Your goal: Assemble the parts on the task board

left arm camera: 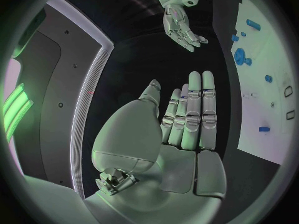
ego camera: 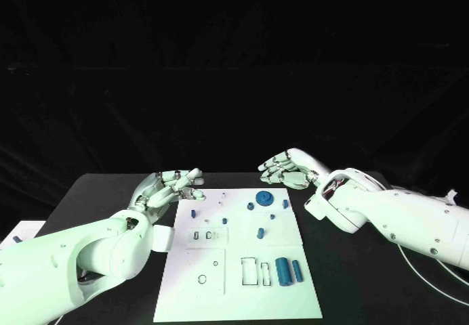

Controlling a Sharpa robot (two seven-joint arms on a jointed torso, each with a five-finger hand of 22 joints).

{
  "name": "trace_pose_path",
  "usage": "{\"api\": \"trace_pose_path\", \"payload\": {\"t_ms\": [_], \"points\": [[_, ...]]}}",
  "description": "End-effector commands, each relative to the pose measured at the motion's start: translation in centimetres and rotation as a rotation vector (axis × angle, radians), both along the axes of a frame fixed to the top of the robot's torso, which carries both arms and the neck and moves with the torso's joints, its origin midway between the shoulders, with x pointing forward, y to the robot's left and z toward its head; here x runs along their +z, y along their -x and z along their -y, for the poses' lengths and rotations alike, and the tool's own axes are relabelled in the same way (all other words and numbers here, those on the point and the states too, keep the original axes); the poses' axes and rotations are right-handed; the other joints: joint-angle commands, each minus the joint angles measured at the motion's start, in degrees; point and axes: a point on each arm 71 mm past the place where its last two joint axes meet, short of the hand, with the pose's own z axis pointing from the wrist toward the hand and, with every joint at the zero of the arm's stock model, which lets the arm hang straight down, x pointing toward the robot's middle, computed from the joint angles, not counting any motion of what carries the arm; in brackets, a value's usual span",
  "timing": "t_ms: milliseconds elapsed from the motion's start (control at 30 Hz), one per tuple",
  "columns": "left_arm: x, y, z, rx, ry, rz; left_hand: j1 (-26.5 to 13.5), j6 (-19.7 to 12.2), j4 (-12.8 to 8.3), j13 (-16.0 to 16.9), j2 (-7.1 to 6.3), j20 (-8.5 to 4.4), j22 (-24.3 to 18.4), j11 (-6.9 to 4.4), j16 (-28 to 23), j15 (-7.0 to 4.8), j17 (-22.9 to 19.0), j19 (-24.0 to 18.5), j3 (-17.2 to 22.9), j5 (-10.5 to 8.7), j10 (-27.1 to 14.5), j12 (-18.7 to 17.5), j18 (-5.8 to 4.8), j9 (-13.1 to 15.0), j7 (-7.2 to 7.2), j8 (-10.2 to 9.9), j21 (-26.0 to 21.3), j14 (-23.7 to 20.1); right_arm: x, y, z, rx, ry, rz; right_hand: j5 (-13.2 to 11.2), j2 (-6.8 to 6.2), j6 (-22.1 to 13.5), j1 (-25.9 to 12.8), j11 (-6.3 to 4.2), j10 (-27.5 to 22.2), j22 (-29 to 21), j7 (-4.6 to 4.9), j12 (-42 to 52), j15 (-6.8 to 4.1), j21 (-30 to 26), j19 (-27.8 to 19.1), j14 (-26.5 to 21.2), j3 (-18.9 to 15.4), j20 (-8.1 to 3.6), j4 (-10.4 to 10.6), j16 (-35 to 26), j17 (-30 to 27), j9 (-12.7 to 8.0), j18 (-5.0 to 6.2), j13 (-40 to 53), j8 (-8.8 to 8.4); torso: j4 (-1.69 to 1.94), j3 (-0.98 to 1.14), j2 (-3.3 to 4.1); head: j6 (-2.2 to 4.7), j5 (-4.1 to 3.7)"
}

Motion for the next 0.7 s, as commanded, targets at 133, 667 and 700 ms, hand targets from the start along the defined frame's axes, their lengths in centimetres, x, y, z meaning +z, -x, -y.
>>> {"api": "trace_pose_path", "payload": {"t_ms": [133, 667, 700], "points": [[1.4, 1.4, 1.3, -0.093, 0.058, -0.014, 0.45, 0.49, -0.3, -0.14, -0.08, 0.0, 0.29, 0.0, 0.08, 0.11, 0.7, 0.55, -0.17, -0.09, 0.4, -0.74, 0.54, -0.16, -0.06, -0.54, 0.59, 0.38, 0.9, -0.3, -0.8, -0.009, 0.389, 0.174, -0.31, -3.25, 4.62, -1.92, -2.55, 6.05, 6.71, -1.89, -1.37, -3.99, 12.48, 8.53, 13.56, 2.68, -4.47, -1.32, 4.11, 4.39, 0.06, 1.14, 0.15, -1.4, 1.56, -0.44, 3.37, 0.67, -1.86], [4.4, 2.5, 1.7, -0.133, 0.079, 0.025, 0.13, 0.32, -0.44, -0.32, -0.02, 0.06, 0.75, 0.27, -0.41, 0.33, 1.95, 0.32, -0.57, -0.1, 0.05, -1.93, 0.44, -0.25, 0.22, -1.43, 1.28, -0.09, 1.6, -0.3, -2.7, -0.001, 0.667, 0.218, -1.75, -7.4, 4.77, -4.58, -3.37, 4.65, 32.85, -3.05, -1.4, -5.61, 38.82, 15.04, 17.2, 8.25, -6.0, 2.76, 23.41, 18.43, 0.06, -1.3, 0.18, -2.43, 2.85, -0.64, 6.64, 1.6, -2.97], [4.4, 2.5, 1.7, -0.133, 0.079, 0.025, 0.08, 0.29, -0.45, -0.33, -0.03, 0.07, 0.79, 0.3, -0.47, 0.36, 2.07, 0.27, -0.63, -0.1, 0.02, -2.04, 0.44, -0.26, 0.25, -1.52, 1.34, -0.15, 1.6, -0.4, -2.7, 0.002, 0.675, 0.215, -1.81, -7.67, 4.69, -4.53, -3.37, 4.4, 34.99, -3.04, -1.35, -5.58, 40.49, 15.6, 17.08, 8.54, -5.98, 3.08, 24.52, 19.12, 0.06, -1.57, 0.19, -2.44, 2.89, -0.65, 6.69, 1.58, -3.01]]}}
